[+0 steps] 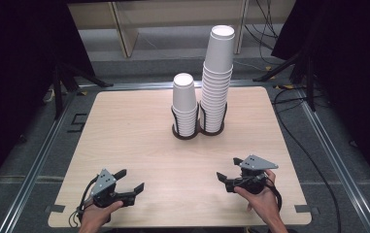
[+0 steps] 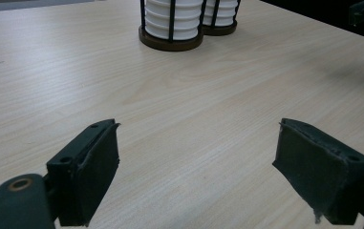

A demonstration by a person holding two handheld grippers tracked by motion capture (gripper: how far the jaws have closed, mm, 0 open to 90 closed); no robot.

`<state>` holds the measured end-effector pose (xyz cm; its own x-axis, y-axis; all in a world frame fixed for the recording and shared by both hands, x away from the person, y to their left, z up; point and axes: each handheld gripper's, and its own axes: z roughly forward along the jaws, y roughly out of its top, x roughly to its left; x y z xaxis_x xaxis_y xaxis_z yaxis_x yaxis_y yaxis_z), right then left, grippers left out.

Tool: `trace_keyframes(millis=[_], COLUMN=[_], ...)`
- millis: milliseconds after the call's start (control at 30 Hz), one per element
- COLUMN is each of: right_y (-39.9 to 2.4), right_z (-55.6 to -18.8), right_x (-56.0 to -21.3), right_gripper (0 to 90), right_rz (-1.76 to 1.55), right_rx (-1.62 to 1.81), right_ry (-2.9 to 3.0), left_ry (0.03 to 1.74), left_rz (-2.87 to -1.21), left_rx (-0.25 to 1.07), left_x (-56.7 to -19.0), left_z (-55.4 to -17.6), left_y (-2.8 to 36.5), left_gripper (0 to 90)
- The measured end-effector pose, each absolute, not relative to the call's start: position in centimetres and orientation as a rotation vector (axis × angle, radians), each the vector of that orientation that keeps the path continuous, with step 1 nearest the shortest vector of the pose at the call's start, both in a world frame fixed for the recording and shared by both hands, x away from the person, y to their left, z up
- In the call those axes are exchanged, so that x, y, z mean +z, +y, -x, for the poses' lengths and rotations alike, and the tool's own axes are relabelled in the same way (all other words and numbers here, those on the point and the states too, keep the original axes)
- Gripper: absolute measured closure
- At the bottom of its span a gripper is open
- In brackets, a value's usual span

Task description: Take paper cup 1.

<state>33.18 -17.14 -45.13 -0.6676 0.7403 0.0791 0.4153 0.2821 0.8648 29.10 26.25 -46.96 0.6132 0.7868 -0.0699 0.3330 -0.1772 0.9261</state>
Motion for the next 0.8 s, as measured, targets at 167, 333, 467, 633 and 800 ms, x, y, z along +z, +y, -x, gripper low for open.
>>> trace_keyframes(millis=[167,333,467,633,800], right_y=[-17.17,-16.91,-16.74,-16.6,-16.44], right_z=[-33.16,-33.19,-33.2,-33.26,-33.48], right_x=[-45.08,-45.14,-45.13,-45.04,-45.05], right_gripper=[17.8,17.6,17.6,17.4,17.4], right_rz=[-1.029,-1.012,-1.035,-1.043,-1.026], right_rx=[1.354,1.361,1.354,1.37,1.375], right_ry=[2.207,2.211,2.211,2.216,2.219], left_ry=[0.949,0.947,0.917,0.951,0.923], left_rz=[-1.778,-1.771,-1.767,-1.767,-1.779], left_rx=[0.521,0.52,0.526,0.515,0.524], left_x=[-46.86,-46.93,-46.99,-46.92,-46.93], left_z=[-28.83,-28.89,-29.14,-28.91,-29.06], left_y=[26.19,26.18,26.21,26.24,26.3], left_gripper=[14.3,14.3,14.3,14.3,14.3])
